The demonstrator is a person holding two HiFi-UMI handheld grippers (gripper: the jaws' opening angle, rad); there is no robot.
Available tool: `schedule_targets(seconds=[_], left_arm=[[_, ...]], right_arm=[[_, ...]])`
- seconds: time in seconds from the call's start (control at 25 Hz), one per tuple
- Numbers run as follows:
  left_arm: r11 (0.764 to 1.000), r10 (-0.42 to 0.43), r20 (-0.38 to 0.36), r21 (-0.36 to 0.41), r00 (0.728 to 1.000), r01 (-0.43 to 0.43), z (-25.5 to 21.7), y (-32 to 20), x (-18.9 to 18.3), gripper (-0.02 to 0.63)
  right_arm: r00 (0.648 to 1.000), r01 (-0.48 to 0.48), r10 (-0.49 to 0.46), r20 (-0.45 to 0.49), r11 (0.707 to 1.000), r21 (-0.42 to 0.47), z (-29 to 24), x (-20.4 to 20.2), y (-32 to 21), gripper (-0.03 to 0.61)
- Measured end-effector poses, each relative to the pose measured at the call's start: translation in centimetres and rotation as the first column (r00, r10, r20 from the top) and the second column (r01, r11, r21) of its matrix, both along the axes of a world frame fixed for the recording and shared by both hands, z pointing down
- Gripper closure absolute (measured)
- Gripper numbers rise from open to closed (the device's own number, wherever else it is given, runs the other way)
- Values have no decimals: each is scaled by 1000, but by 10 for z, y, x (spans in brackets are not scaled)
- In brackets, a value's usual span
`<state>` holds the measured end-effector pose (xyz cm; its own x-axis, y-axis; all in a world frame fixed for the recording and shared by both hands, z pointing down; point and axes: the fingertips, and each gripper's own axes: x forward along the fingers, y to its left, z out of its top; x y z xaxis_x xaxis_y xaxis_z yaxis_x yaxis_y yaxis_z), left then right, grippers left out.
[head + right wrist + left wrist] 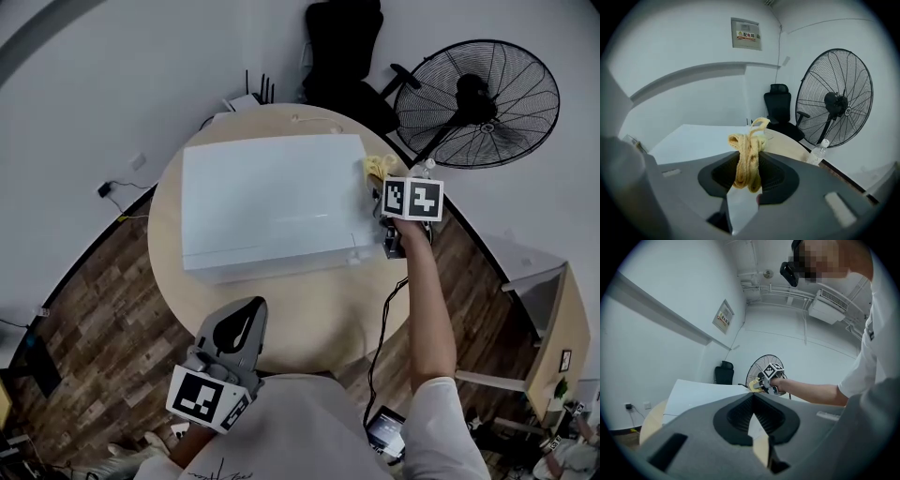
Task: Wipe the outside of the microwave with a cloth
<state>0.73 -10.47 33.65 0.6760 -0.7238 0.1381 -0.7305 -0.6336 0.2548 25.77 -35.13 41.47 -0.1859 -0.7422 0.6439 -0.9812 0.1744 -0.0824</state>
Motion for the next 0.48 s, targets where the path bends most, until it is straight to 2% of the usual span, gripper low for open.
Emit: schedule_targets(seconds=[0.12,0.48], left_arm=[[1000,-4,1,2,1000,4,1,1,-2,621],[1000,-22,-19,17,1000,22,-7,12,-17,621]], right_arm=[[999,15,-16,-39,1000,-4,2,-7,0,451],[998,23,-24,-62,1000,-15,6,-32,9,449]])
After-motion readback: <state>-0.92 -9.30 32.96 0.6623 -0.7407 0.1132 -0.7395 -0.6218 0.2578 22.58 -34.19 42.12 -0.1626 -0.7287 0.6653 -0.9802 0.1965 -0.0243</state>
